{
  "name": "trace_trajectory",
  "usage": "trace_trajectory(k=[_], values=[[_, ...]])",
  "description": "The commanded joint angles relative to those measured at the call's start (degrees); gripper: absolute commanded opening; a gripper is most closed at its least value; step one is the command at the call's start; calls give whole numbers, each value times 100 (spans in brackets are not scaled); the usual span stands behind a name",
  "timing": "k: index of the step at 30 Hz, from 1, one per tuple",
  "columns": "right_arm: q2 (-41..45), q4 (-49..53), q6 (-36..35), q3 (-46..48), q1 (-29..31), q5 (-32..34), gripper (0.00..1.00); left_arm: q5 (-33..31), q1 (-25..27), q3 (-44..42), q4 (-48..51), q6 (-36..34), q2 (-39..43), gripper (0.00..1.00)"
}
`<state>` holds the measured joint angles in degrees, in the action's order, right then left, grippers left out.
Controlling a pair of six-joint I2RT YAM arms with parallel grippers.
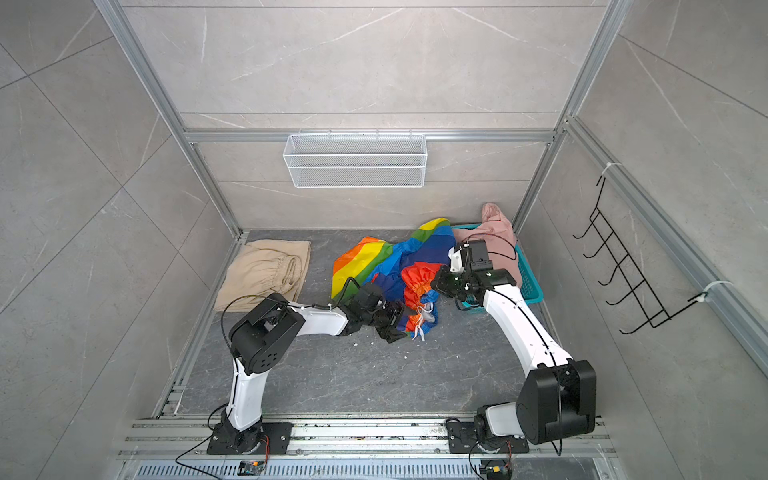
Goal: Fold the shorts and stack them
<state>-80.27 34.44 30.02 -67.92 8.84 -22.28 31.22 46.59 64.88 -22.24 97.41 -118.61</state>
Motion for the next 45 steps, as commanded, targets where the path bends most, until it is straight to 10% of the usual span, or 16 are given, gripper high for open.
trace_trajectory(k=[1, 8, 14, 27, 34, 45], values=[[-148, -6, -194, -260, -32, 28, 0, -174, 13, -232, -182, 68, 11, 72], [-322, -55, -266, -344, -34, -115, 0, -189, -337, -940, -183, -447, -96, 50], [-236, -125, -296, -21, -32, -140, 0, 173, -1680, -1244, 560, -1410, 90, 48], [143, -1104, 124, 2452, 83, -314, 0, 109, -3255, 1403, 3730, -3834, -397, 49], [87, -2086, 1248, 3463, 1685, 144, 1, -93, -3322, 3348, 5026, -4707, -710, 49], [256, -70, 429, 1406, 2221, 999, 79, -297, -3216, 2567, 6460, -6034, 1222, 74]])
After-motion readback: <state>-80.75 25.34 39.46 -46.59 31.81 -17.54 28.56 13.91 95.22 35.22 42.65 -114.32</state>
